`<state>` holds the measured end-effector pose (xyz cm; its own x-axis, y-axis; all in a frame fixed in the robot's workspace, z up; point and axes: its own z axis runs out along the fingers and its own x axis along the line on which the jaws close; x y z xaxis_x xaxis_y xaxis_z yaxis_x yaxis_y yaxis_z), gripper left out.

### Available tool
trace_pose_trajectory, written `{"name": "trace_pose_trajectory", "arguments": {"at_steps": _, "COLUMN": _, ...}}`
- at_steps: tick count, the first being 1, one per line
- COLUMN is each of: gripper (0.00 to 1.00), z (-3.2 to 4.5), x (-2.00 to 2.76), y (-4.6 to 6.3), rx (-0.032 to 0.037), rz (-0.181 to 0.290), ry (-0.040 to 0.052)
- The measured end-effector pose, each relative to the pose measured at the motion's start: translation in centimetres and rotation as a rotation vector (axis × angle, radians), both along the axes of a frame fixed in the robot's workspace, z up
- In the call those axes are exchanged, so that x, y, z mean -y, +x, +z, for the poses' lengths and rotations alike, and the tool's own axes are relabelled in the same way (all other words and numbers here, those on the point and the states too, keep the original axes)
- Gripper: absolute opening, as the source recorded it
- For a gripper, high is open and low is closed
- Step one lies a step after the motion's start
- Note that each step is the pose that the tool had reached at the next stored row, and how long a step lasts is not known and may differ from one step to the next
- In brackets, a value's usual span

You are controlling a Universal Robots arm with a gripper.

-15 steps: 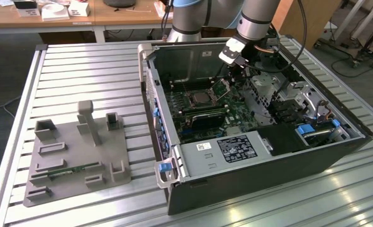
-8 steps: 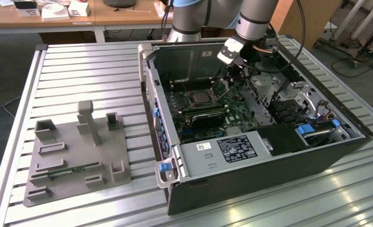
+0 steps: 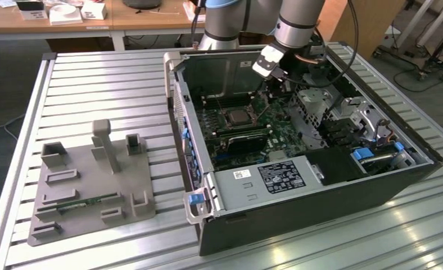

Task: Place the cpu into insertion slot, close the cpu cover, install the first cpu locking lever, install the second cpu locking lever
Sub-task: 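Close the cpu cover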

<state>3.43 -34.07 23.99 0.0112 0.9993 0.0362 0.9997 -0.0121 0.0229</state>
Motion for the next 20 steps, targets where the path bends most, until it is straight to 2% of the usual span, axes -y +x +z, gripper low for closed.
{"name": "trace_pose_trajectory", "arguments": {"at_steps": 20, "gripper": 0.11, "z": 0.0, "x": 0.0, "y": -1.5, "rx": 0.0014, "rz": 0.0, "ry": 0.0}}
